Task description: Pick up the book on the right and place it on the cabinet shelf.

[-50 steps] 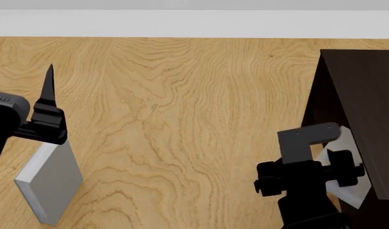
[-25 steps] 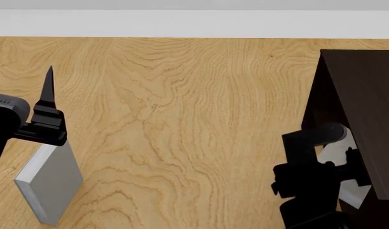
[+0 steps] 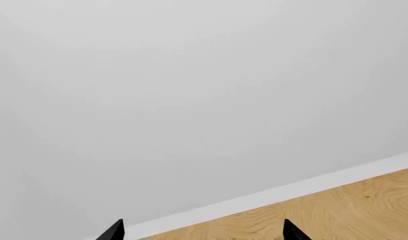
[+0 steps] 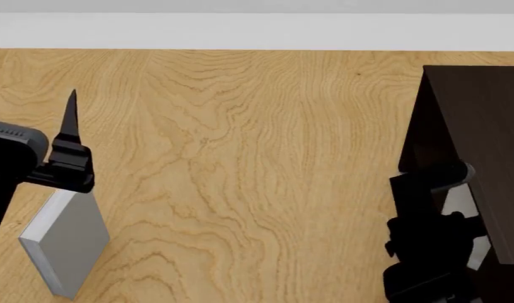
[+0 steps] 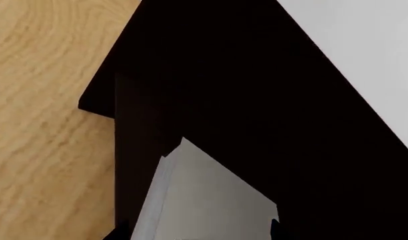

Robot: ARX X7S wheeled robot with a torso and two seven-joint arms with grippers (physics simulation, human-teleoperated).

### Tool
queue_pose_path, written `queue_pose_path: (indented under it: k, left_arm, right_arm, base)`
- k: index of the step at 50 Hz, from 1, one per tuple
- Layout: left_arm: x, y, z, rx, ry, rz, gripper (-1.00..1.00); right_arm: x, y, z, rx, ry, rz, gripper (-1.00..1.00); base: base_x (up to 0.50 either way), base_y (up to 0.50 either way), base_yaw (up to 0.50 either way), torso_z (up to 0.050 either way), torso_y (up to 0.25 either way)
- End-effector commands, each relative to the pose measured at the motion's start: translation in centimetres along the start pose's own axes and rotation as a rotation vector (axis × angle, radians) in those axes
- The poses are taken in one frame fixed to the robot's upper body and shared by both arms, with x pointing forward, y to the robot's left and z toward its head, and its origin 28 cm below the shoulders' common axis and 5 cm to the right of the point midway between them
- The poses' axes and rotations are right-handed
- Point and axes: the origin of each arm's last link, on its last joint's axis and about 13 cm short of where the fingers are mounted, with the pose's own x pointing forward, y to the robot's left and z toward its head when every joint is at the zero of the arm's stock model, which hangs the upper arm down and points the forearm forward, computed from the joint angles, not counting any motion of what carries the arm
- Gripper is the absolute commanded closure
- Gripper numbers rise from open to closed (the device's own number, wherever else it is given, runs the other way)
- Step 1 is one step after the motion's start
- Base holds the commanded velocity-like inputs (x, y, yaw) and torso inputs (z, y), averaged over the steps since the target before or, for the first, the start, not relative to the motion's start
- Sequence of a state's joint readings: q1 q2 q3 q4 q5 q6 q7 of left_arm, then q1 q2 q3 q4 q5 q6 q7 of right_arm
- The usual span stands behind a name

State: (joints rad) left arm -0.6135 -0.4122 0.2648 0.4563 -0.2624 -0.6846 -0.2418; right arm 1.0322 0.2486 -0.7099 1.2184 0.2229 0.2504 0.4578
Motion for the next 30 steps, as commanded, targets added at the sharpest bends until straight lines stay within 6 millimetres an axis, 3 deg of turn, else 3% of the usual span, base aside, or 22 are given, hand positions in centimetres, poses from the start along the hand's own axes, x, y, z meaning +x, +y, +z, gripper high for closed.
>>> queue_pose_path:
  k: [1,15,30]
  left_arm:
    - [0.4,-0.3,-0.2,0.001,0.005,-0.007,-1.0]
    - [0.9,-0.8,-0.6,0.0,0.012,-0.021,-1.0]
    - [0.2,-0.3,-0.3,0.001,0.006,-0.006,-1.0]
  right_arm:
    - [0.7,-2.3,-2.6,-0.093,0.093,-0.137,-1.0]
    - [0.9,-4.0,-4.9,-0.108,0.177,-0.207,-1.0]
    - [0.1,-0.4,-1.8,-0.061,0.008,0.003,-1.0]
  base:
    - [0.0,0.0,0.0,0.0,0.0]
    - [0.0,0.0,-0.01,0.0,0.0]
    - [0.0,0.0,-0.01,0.0,0.0]
